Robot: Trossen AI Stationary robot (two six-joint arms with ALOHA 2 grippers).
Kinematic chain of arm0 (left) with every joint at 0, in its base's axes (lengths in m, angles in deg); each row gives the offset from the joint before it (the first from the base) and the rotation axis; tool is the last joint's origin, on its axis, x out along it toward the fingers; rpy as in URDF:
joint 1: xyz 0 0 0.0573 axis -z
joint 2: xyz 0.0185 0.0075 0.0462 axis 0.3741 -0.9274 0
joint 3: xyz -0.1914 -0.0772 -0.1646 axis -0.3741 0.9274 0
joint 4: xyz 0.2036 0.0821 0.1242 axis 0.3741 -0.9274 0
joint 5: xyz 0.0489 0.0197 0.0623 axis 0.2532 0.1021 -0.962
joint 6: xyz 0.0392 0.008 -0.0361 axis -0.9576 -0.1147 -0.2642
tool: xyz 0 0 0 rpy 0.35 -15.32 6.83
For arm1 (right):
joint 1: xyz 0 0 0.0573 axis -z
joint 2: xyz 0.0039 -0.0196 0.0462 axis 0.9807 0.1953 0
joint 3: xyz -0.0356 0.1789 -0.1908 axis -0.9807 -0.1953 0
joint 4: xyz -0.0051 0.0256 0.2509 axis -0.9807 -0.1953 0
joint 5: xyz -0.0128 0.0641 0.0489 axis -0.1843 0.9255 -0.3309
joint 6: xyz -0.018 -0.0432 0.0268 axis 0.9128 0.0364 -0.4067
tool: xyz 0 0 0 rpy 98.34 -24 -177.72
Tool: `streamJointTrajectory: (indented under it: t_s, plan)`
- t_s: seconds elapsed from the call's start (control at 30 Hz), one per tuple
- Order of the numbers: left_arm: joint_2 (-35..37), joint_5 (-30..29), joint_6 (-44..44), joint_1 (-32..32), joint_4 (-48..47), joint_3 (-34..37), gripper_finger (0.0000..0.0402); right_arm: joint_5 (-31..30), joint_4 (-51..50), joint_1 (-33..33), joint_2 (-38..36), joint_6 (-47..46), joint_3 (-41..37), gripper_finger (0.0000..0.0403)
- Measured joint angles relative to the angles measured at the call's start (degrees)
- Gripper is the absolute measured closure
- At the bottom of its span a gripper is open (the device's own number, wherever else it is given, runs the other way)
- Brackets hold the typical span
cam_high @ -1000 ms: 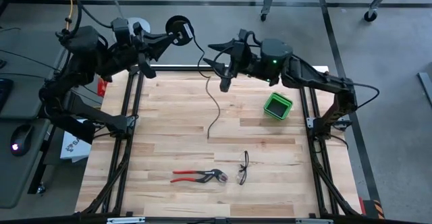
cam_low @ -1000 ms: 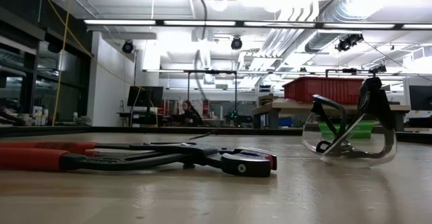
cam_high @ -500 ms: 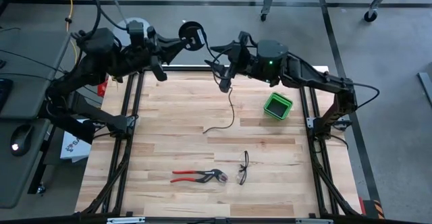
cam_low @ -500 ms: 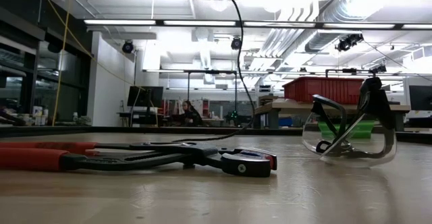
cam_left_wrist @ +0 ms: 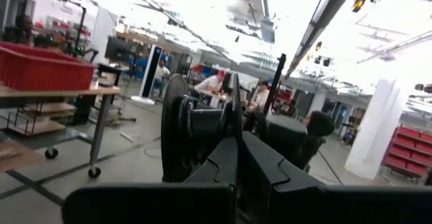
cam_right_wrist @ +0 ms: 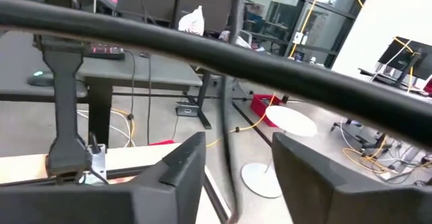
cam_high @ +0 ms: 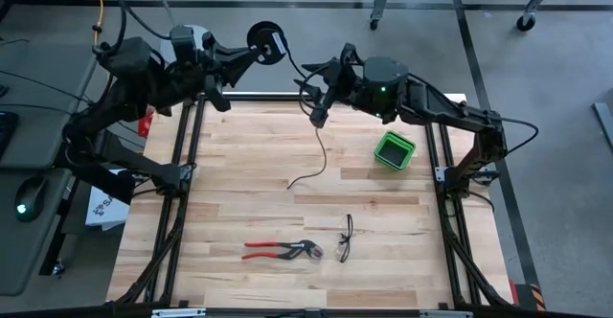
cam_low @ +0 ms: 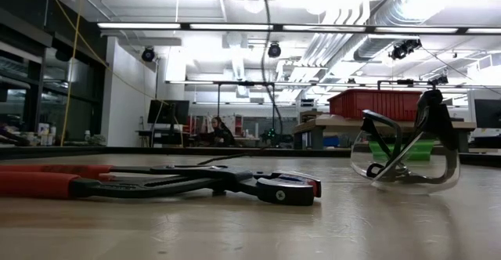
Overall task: Coil cords
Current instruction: Coil the black wire on the black spool
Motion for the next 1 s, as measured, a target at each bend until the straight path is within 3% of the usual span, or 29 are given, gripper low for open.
streamJointTrajectory:
  t_s: [0.17, 0.43, 0.6, 0.67, 0.8, 1.0]
  plan:
    - [0.1, -0.2, -0.1, 0.0, 0.1, 0.0, 0.0401, 0.2, 0.1, -0.3, 0.0, -0.2, 0.0, 0.0288]
    - [0.1, -0.2, -0.1, 0.0, -0.2, 0.0, 0.0401, 0.1, 0.6, -0.3, 0.0, -1.0, 0.0, 0.0314]
    - [0.1, -2.3, -1.8, 0.0, -0.1, 0.0, 0.0401, -1.6, 0.6, -1.4, 0.0, -1.1, 0.0, 0.0387]
    - [0.1, -3.6, -1.2, 0.0, -0.1, 0.0, 0.0401, -1.7, 1.4, -2.4, 0.0, -1.9, 0.0, 0.0393]
    - [-0.6, -4.1, 5.0, -0.6, 0.4, -0.1, 0.0401, 1.7, 5.9, -4.6, 0.7, -3.0, 0.0, 0.0399]
    - [-3.0, 6.7, 24.1, -3.1, 2.2, 0.0, 0.0401, 4.7, 10.7, -5.9, 2.8, -2.6, -0.1, 0.0401]
